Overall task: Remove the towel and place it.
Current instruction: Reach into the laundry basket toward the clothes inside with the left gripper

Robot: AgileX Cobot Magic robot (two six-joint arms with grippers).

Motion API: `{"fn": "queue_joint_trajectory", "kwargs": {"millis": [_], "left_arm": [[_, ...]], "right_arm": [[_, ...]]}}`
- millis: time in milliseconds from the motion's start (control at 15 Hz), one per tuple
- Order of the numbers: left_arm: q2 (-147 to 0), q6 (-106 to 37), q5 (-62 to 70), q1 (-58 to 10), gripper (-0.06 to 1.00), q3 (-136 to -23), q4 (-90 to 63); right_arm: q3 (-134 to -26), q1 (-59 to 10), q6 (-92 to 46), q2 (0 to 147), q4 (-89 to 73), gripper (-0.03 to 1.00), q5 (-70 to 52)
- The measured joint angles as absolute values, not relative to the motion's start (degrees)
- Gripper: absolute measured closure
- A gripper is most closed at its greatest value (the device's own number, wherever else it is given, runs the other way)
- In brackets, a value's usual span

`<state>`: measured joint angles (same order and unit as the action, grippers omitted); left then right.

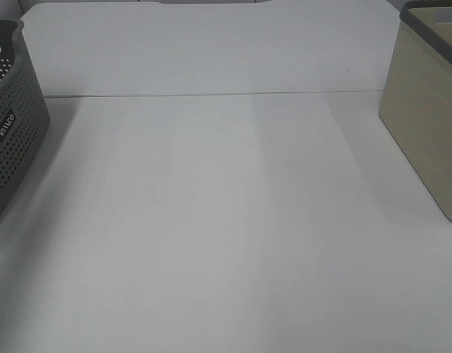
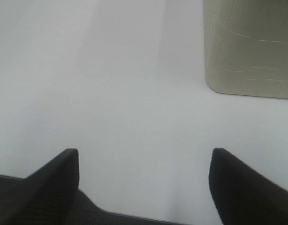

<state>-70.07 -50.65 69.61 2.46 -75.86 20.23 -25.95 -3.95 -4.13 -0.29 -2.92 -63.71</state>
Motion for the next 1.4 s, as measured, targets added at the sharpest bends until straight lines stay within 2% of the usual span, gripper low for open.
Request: {"fn": "queue_joint_trajectory", "kwargs": {"millis": [133,333,867,1400], "left_arm": [[-75.1,-52.8,68.8,2.5,-0.04,-76.1,27.8],[-82.5,-54.9,59.8,2.8,-0.04,-76.3,37.8],[-100.8,-57.2,50.2,8.9,-0.03,-76.3,36.6],[-112.1,-60.7,44.8,9.3,0.00,-78.6,38.3]], "right_arm": [[-26.0,-4.0,-4.1,-0.3,-2.9,0.21,-63.7],[-26.0,-4.0,-4.1,-0.3,-2.9,0.21,-63.7],[-26.0,-4.0,-4.1,-0.3,-2.9,0.21,-63.7],[-26.0,-4.0,-4.1,-0.3,-2.9,0.21,-63.7]]}}
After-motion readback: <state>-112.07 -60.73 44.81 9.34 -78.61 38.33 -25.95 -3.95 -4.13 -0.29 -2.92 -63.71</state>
